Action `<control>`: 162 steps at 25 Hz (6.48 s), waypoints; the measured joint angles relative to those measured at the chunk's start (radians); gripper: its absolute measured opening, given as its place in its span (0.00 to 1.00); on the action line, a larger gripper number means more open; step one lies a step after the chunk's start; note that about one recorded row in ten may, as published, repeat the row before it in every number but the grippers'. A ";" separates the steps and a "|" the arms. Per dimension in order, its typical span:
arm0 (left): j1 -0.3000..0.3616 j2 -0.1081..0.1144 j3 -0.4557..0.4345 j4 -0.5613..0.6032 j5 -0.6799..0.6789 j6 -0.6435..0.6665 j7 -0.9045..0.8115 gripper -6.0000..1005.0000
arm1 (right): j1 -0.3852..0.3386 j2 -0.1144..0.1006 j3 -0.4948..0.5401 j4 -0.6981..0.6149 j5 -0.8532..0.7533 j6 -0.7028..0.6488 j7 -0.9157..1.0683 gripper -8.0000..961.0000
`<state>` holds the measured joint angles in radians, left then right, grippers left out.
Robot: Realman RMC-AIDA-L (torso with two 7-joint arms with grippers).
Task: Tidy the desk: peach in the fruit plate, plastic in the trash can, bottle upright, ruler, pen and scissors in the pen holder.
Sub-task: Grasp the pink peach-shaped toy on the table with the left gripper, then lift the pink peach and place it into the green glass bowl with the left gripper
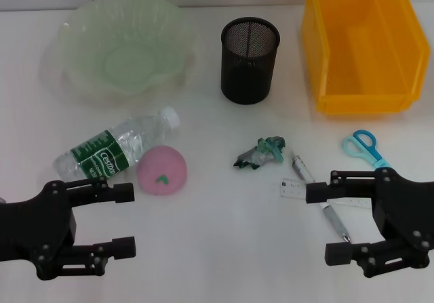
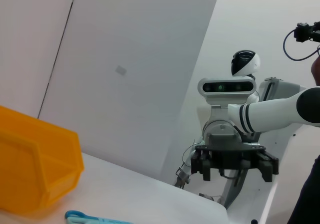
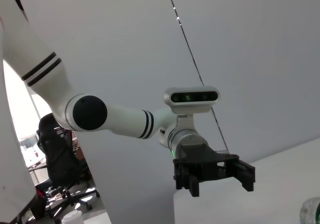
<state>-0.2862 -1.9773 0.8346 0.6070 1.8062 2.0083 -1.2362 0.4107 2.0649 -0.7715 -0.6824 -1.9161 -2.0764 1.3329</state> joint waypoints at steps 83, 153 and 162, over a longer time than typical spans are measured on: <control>-0.274 -0.097 0.698 0.669 0.660 -0.582 -0.816 0.71 | -0.101 -0.007 0.136 0.055 -0.006 0.193 0.039 0.84; -0.241 -0.095 0.438 0.563 0.464 -1.219 -1.062 0.39 | -0.093 -0.002 0.135 0.112 -0.014 0.230 0.026 0.83; -0.028 -0.082 0.377 0.735 -0.004 -0.769 -0.602 0.58 | -0.089 -0.008 0.261 0.106 -0.005 0.219 0.038 0.83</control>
<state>-0.3141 -2.0591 1.2120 1.3422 1.8018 1.2389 -1.8386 0.3216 2.0572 -0.5107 -0.5761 -1.9215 -1.8577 1.3707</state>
